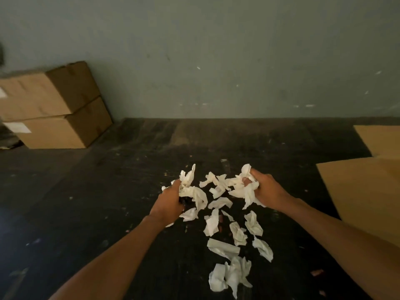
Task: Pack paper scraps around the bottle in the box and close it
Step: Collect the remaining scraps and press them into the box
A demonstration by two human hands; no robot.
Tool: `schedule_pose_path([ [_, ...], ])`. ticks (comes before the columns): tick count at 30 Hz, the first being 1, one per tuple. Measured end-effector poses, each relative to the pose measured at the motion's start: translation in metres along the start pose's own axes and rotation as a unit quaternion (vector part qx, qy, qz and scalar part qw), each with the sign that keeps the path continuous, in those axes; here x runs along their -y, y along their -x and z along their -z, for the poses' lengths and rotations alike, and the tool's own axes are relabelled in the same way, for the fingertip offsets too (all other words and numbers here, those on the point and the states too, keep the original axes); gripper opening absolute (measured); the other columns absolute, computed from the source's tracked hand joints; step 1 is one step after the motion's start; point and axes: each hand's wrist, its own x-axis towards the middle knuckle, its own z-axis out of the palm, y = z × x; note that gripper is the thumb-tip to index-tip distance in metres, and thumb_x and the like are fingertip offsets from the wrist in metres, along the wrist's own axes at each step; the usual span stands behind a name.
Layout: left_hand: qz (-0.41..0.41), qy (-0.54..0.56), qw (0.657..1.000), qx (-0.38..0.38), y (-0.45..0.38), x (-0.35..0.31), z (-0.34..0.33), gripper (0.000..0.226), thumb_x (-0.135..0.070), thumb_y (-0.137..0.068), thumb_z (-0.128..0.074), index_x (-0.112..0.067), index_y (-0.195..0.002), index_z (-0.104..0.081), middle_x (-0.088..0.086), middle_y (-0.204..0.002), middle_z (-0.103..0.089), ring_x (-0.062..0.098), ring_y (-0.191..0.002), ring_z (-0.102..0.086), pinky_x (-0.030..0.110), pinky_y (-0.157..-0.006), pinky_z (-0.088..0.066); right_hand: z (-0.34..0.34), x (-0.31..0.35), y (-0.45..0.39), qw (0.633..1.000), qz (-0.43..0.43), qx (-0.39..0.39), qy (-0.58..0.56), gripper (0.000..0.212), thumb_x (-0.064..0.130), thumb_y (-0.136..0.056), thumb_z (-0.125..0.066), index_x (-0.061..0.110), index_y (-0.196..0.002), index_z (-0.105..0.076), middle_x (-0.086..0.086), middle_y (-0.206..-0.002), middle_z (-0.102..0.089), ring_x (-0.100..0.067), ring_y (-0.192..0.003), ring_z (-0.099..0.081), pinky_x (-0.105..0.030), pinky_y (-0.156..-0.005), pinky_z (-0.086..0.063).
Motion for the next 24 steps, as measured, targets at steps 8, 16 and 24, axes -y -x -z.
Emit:
schedule_pose_path([
  [8, 0.013, 0.03, 0.997, -0.062, 0.059, -0.047, 0.034, 0.042, -0.015, -0.09, -0.063, -0.015, -0.126, -0.042, 0.011, -0.113, -0.064, 0.026, -0.098, -0.066, 0.044, -0.086, -0.056, 0.058, 0.031, 0.077, 0.995, -0.002, -0.083, 0.055, 0.015, 0.023, -0.099, -0.05, 0.017, -0.111, -0.057, -0.003, -0.097, -0.068, -0.012, -0.083, -0.065, -0.034, -0.076, -0.054],
  [16, -0.027, 0.043, 0.996, -0.079, 0.113, -0.117, 0.031, 0.042, -0.015, -0.092, -0.061, -0.014, -0.128, -0.041, 0.009, -0.11, -0.064, 0.018, -0.091, -0.062, 0.032, -0.078, -0.054, 0.12, 0.042, 0.17, 0.979, -0.068, -0.103, 0.16, 0.048, 0.013, -0.096, -0.05, 0.006, -0.142, -0.039, -0.02, -0.123, -0.06, -0.032, -0.108, -0.06, -0.026, -0.082, -0.048],
  [24, -0.096, 0.061, 0.992, -0.054, 0.122, -0.225, -0.004, 0.036, -0.017, -0.091, -0.058, -0.016, -0.124, -0.043, 0.011, -0.111, -0.064, 0.027, -0.097, -0.064, 0.046, -0.086, -0.055, 0.2, -0.005, 0.236, 0.972, -0.033, -0.166, 0.162, 0.022, 0.011, -0.096, -0.053, 0.006, -0.118, -0.056, -0.008, -0.1, -0.066, -0.023, -0.085, -0.061, -0.031, -0.069, -0.043],
])
